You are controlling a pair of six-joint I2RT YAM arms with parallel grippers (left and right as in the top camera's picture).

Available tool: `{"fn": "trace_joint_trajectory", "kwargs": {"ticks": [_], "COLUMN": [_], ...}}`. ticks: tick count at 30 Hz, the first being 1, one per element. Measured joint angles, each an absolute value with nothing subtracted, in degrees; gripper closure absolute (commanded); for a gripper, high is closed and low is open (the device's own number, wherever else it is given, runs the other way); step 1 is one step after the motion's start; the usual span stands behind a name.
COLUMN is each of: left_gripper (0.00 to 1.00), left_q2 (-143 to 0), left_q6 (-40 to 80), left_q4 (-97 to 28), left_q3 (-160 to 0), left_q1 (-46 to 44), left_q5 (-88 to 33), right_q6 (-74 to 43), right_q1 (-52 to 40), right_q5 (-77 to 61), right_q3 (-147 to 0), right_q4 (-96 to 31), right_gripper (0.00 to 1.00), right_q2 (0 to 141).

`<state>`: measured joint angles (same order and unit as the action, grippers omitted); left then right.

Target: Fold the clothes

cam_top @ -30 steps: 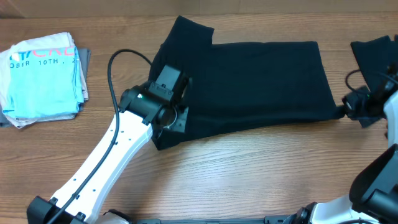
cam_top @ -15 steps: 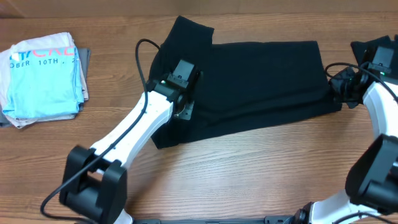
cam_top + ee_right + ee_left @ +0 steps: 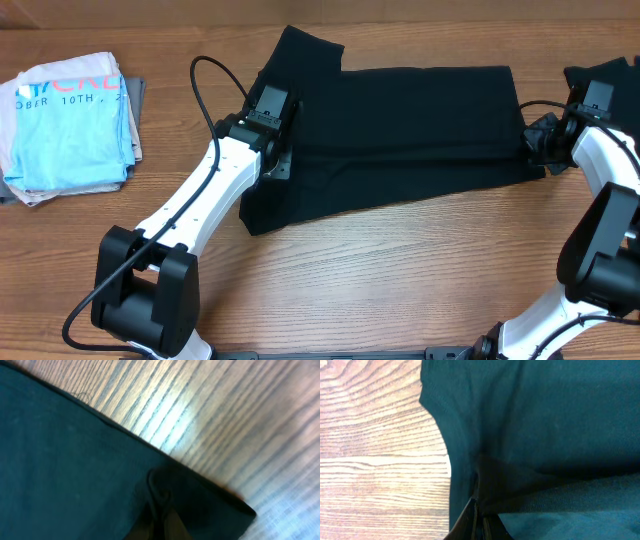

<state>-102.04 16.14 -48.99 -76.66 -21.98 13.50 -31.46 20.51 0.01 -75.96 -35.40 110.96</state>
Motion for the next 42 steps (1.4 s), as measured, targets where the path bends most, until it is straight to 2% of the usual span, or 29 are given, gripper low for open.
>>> {"fn": "trace_joint_trajectory", "kwargs": {"ticks": [11, 12, 13, 14, 16, 17, 18, 19, 20, 21, 23, 25, 27, 32, 36, 42], "left_gripper": [0.96, 0.91, 0.82, 0.68, 0.58, 0.42, 0.3, 0.3, 0.3, 0.29, 0.33, 0.37, 0.41, 0.43, 0.59, 0.78], "left_q2": [-106.45, -107.09, -107.44, -107.61, -107.7, -107.7, -107.7, -107.7, -107.7, -107.7, -107.72, -107.7, -107.72, -107.81, -107.81, -107.81], "left_q6": [16.14, 16.36, 16.4, 16.38, 16.93, 17.12, 17.5, 17.58, 17.87, 17.85, 17.85, 18.02, 18.02, 18.02, 17.8, 14.04], "left_q4": [-46.74, -46.52, -46.48, -46.46, -46.41, -46.35, -46.22, -46.19, -46.19, -46.02, -45.67, -45.1, -45.19, -50.65, -55.16, -57.34], "left_q3": [-76.66, -76.66, -76.66, -76.66, -76.66, -76.66, -76.66, -76.66, -76.66, -76.66, -76.66, -76.69, -77.25, -83.94, -91.55, -94.54], "left_q1": [-22.0, -22.0, -21.98, -21.98, -21.98, -21.98, -21.96, -21.85, -21.76, -21.63, -21.41, -21.3, -21.26, -21.26, -21.26, -21.23], "left_q5": [13.56, 13.56, 13.56, 13.56, 13.82, 14.0, 14.04, 14.17, 14.2, 14.22, 14.26, 14.39, 14.41, 14.41, 13.41, 3.44], "right_q6": [-31.48, -31.46, -31.48, -31.48, -31.51, -31.44, -31.29, -31.2, -31.03, -30.33, -29.5, -28.14, -27.18, -25.8, -25.45, -25.43], "right_q1": [20.47, 20.47, 20.47, 20.49, 20.49, 20.49, 20.49, 20.49, 20.49, 20.49, 20.53, 20.53, 20.53, 20.53, 20.64, 22.44], "right_q5": [-0.14, -0.4, -0.71, -0.99, -1.34, -1.69, -1.76, -2.31, -2.63, -3.03, -3.92, -5.08, -6.2, -9.06, -9.87, -9.54], "right_q3": [-75.96, -75.96, -75.96, -75.96, -75.96, -75.96, -75.96, -75.96, -75.96, -75.96, -75.96, -75.96, -75.99, -76.88, -79.79, -84.07], "right_q4": [-32.36, -31.7, -31.2, -30.85, -30.28, -29.89, -29.69, -29.19, -28.6, -27.88, -26.92, -25.54, -23.86, -22.55, -26.57, -36.14], "right_gripper": [0.96, 0.96, 0.96, 0.96, 0.93, 0.83, 0.76, 0.7, 0.67, 0.59, 0.32, 0.13, 0.03, 0.0, 0.0, 0.0], "right_q2": [113.43, 113.43, 113.43, 113.43, 113.43, 113.43, 113.43, 113.43, 113.43, 113.43, 113.43, 113.43, 113.43, 113.43, 113.43, 113.4]}}
